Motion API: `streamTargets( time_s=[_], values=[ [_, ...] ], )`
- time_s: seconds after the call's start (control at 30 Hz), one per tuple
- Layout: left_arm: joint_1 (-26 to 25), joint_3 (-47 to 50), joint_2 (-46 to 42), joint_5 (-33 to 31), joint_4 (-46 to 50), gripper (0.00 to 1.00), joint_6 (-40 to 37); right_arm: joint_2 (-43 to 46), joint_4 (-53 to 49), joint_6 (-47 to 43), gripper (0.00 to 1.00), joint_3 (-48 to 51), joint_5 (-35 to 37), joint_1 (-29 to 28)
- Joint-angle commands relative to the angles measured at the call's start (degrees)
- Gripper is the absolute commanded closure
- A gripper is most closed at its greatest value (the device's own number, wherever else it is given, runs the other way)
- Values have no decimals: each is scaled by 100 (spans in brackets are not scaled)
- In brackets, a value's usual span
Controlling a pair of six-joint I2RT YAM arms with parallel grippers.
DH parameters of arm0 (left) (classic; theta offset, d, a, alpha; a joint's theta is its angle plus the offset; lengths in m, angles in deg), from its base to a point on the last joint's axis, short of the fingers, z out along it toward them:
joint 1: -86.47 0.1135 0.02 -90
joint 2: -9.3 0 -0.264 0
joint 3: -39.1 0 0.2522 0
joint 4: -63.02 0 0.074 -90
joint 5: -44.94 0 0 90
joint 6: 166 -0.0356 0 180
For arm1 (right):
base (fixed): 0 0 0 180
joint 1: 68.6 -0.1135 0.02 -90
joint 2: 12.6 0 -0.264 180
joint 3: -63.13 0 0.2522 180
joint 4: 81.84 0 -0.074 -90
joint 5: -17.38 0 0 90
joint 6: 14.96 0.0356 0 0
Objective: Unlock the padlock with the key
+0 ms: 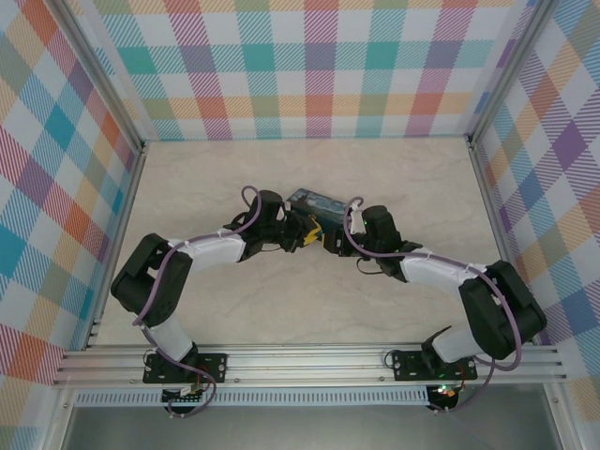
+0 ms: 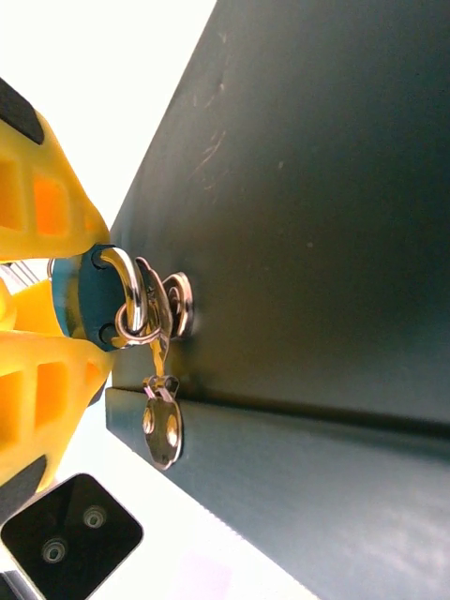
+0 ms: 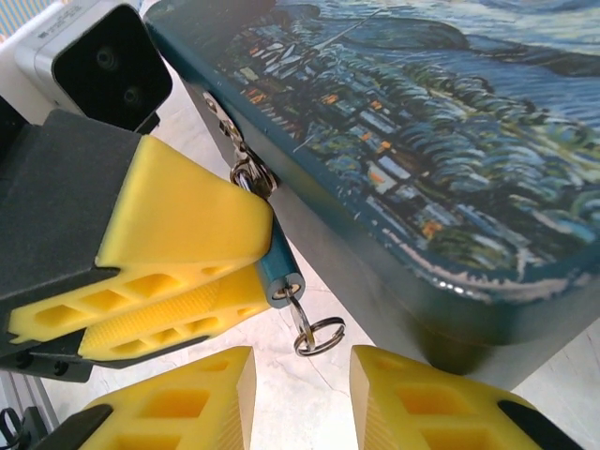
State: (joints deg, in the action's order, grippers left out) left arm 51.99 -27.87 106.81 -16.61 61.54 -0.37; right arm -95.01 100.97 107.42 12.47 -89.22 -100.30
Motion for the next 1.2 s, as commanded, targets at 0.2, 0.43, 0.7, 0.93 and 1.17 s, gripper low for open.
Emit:
streamTargets(
  time_s=[0.2,0.43,0.7,0.93,1.17],
  values=[
    [-208,-258,177,425,-514,97,229,-121,682,137,67,-227,-227,14],
    [-225,-281,191,429,-503,97,216,-231,565,160,74,-244,-99,13],
    [-226,-221,245,367,-526,78,120,-205,312,450,100,-236,84,13],
    [-217,64,50,-98,-347,50,-111,-391,471,1049,100,113,145,-70],
    [-150,679,-239,-490,-400,40,-3,-740,567,1612,100,293,297,-329]
  ],
)
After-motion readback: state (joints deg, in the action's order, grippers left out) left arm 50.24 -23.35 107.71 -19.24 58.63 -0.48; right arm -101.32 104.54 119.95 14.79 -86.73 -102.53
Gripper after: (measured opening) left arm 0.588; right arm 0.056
